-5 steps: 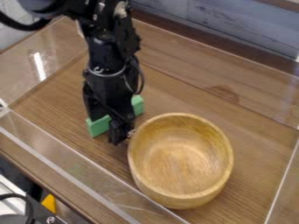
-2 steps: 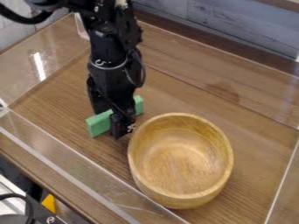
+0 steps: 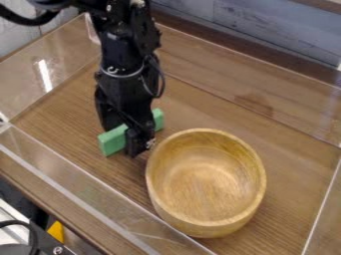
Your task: Put the green block in the brown bowl
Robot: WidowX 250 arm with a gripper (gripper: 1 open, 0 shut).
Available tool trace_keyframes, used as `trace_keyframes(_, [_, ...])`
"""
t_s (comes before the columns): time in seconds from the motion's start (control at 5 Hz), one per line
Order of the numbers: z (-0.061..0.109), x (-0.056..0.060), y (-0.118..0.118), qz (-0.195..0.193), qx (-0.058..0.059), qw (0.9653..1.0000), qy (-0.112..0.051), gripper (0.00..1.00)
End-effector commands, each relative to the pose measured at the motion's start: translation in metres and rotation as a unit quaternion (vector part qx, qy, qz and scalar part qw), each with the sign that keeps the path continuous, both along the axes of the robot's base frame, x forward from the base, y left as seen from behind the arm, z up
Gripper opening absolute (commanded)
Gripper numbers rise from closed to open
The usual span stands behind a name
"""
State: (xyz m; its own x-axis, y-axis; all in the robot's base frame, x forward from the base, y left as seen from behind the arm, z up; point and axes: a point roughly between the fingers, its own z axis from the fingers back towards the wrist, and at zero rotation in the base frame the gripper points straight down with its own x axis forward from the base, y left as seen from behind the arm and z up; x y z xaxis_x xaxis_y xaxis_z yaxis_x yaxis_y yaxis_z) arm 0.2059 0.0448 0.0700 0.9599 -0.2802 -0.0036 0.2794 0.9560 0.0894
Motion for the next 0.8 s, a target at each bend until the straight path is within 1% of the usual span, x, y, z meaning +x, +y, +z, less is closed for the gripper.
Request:
trace_keyframes(0.0, [0.021, 0.013, 0.012, 0.01, 0.006, 0.9996, -0.028, 1.0])
trace_keyframes(0.2, [0.022, 0.017, 0.017, 0.014, 0.005, 0.9993, -0.034, 1.0])
trace_keyframes(0.4, [0.018, 0.013, 0.024, 0.031, 0.003, 0.999, -0.031, 1.0])
trace_keyframes(0.6, [0.009, 0.022, 0.026, 0.04, 0.0, 0.9988, -0.029, 1.0])
